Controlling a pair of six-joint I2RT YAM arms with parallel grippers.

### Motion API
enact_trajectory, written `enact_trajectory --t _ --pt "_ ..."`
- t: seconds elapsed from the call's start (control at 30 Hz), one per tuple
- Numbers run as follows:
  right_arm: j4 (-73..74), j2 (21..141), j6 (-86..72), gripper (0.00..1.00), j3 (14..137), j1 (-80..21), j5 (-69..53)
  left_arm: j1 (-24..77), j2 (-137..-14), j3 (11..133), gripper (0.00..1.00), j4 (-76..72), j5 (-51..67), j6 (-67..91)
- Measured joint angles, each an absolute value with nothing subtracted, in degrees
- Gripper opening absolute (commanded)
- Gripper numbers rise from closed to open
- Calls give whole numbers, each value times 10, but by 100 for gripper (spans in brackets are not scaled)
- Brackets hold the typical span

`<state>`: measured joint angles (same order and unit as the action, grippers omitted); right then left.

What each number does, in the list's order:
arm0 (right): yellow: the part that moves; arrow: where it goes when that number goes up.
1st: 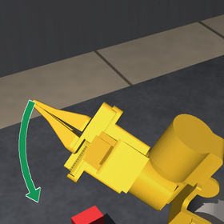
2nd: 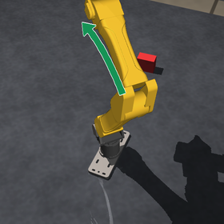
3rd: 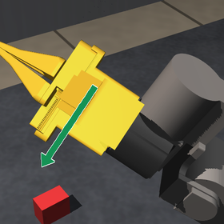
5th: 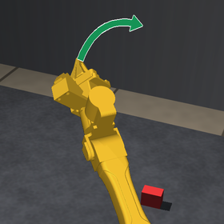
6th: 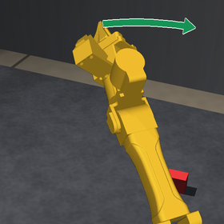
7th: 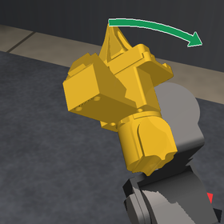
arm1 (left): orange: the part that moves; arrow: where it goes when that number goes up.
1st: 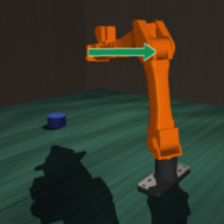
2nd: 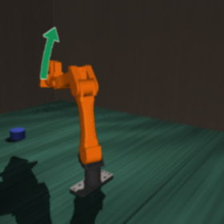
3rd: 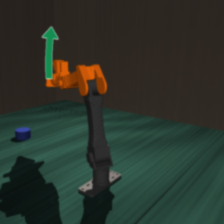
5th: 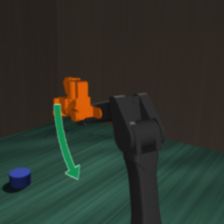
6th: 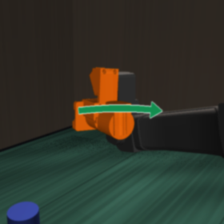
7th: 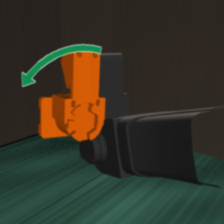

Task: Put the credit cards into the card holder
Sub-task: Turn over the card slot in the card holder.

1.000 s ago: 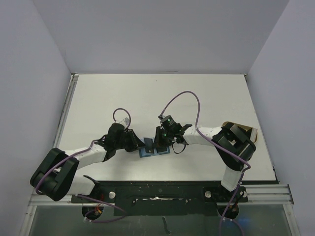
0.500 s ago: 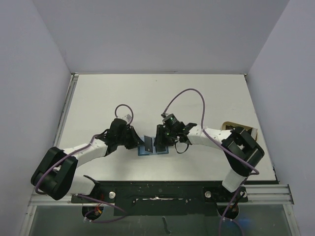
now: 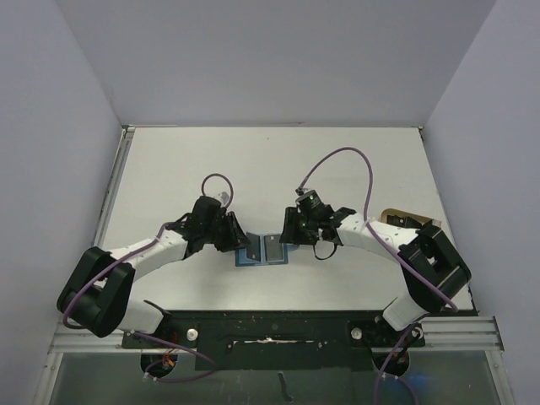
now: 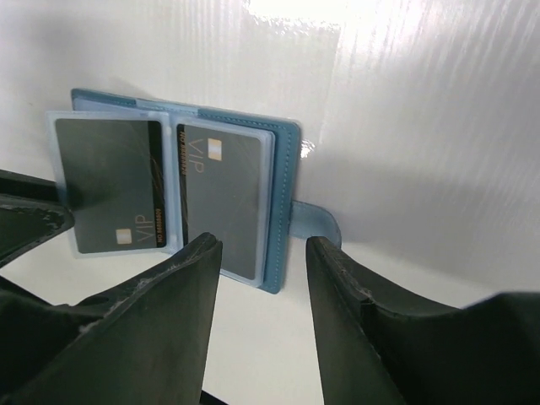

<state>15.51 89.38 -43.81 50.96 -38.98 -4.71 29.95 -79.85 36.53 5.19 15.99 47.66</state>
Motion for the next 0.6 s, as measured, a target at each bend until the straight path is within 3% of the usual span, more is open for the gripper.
enact_trajectory --t 0.6 --pt "253 742 -401 49 504 -292 7 375 -864 374 34 -95 239 541"
